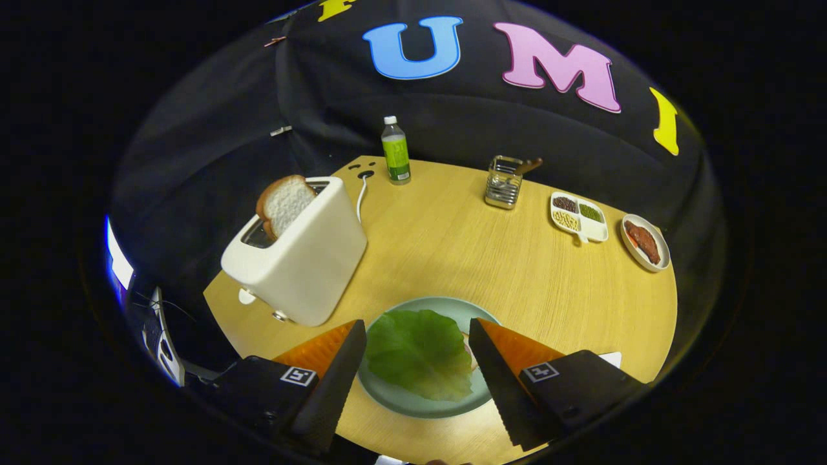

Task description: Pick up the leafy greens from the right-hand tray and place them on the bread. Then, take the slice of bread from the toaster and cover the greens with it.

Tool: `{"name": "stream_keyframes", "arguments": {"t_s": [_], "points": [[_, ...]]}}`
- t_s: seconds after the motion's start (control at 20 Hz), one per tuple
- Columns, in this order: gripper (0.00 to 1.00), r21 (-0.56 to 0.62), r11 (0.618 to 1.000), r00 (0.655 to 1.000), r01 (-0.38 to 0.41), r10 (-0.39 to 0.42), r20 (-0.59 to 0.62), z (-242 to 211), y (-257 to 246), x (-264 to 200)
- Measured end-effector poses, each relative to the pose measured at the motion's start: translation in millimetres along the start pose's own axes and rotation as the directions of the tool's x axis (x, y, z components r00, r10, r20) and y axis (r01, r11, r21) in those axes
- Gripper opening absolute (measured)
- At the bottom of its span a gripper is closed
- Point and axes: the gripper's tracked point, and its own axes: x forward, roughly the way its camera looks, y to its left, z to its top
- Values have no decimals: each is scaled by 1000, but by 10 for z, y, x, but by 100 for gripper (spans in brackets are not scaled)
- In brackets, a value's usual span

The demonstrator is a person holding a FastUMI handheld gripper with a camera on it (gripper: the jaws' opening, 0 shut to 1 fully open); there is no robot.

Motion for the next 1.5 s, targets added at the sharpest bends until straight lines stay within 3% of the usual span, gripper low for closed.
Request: {"name": "stream_keyframes", "arguments": {"t_s": [0.3, 0.75, 0.9, 1.3, 1.5], "points": [[99, -163, 984, 991, -75, 91, 94, 539, 720, -110], [100, -224, 964, 978, -142, 171, 117, 993, 1488, 259], [100, -218, 966, 979, -139, 168, 118, 1110, 1620, 473], [99, -221, 975, 996, -37, 53, 68, 1108, 1673, 1146], [78, -262, 965, 997, -21, 40, 67, 1097, 1732, 1273]]}}
